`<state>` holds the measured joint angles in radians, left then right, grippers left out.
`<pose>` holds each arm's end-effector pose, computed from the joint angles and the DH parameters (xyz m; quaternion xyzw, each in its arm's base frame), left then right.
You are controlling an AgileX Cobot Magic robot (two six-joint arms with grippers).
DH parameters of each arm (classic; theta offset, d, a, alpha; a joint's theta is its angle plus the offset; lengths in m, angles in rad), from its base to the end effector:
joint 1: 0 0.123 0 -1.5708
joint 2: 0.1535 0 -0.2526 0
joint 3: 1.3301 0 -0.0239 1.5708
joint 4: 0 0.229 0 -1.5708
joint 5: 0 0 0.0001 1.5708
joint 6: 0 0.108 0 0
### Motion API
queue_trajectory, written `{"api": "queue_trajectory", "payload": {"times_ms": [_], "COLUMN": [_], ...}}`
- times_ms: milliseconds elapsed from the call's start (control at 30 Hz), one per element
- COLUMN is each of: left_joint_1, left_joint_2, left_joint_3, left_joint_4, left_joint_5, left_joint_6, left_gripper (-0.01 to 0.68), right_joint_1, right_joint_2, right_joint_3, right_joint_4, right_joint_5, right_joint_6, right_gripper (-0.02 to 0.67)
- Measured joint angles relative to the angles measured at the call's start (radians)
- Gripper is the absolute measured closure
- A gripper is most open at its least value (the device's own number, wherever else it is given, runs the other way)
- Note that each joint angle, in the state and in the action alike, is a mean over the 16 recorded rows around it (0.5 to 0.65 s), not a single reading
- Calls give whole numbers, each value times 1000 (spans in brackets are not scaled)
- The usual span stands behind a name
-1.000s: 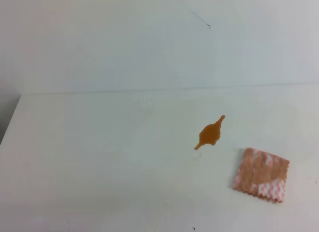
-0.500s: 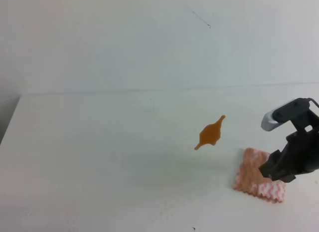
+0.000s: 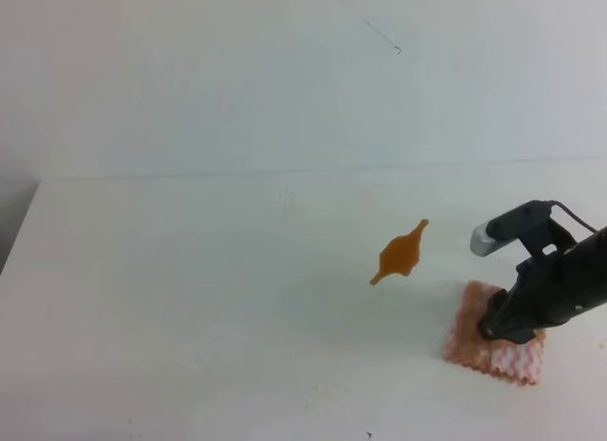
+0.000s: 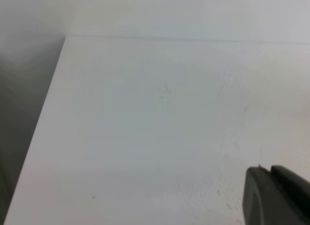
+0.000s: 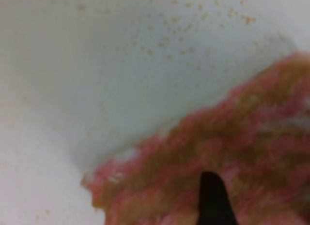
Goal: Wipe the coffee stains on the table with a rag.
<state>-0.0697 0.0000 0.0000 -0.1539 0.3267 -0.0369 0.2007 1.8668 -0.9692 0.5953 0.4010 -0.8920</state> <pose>0.0807 -0.0110 0.1801 -0.0292 0.7848 -0.0971 0.6114 0.3168 0.0886 0.1049 -0.2792 0.9311 0.0935 0.2153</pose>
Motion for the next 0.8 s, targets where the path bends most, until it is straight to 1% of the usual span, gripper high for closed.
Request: {"api": "queue_trajectory", "payload": {"times_ms": [367,467,533,800], "left_joint_1": [0,0,0,0], "left_joint_2": [-7,-7,-7,0], "left_joint_3": [11,11,11,0], "left_joint_4": [0,0,0,0], "left_joint_5": [-4,-4,-4,0], "left_joint_6": [1,1,1,0], "left_gripper": [673,673,673,673], "right_joint_1": [0,0,1,1], "right_joint_2": [42,45,47,52], "right_joint_3": [-55,-94,-127,-275], "right_joint_4": [-6,-12,-23,-103], "right_joint_5": [-9,5,20,117], "right_joint_6": [-40,-31,-15,96], "right_gripper": [549,606,628,637]}}
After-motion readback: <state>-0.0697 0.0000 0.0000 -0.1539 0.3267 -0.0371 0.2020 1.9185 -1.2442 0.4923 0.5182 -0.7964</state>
